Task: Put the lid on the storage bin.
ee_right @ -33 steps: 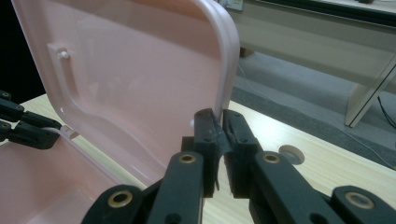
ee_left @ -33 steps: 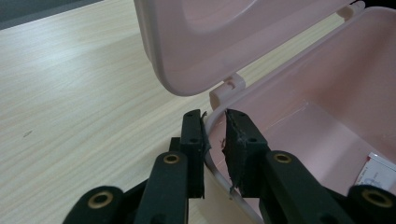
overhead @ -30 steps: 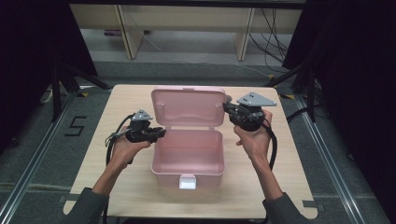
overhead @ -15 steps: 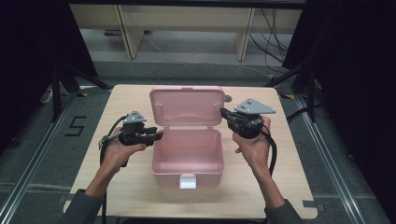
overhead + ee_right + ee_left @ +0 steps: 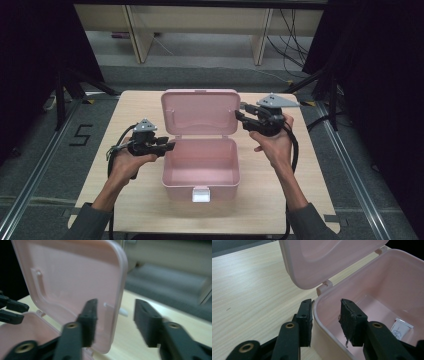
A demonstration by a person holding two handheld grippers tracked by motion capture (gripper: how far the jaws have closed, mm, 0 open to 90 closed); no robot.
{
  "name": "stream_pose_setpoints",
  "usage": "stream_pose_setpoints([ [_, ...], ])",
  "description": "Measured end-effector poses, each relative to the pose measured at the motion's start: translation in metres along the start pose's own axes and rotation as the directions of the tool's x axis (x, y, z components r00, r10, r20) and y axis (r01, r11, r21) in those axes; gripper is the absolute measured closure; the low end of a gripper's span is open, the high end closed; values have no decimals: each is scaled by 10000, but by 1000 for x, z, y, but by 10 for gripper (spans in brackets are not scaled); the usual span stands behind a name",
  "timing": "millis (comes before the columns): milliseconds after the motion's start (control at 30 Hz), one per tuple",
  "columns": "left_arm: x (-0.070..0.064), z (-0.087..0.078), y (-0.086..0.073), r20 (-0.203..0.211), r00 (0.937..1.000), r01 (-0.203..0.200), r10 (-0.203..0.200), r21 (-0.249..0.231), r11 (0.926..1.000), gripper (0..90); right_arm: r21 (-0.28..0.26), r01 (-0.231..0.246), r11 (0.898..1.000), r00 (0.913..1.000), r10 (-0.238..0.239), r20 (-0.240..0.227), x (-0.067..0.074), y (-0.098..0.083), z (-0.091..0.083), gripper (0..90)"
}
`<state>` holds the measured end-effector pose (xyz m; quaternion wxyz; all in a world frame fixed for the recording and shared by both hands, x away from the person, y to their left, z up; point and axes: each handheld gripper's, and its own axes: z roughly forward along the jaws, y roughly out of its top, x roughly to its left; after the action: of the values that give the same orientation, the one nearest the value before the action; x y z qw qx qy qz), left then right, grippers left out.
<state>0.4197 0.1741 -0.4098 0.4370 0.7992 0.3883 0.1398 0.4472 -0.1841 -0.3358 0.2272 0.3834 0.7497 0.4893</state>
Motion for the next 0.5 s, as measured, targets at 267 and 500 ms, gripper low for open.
stream_pose_setpoints([
  [267,1,3,-1,-18,10000,-30,30,12,10000,630,20,-245,9997,9951,246,-956,-15,7,27,802],
  [500,2,2,-2,-175,9998,-123,123,14,9999,700,98,-158,9998,9970,165,-750,-8,8,24,807],
])
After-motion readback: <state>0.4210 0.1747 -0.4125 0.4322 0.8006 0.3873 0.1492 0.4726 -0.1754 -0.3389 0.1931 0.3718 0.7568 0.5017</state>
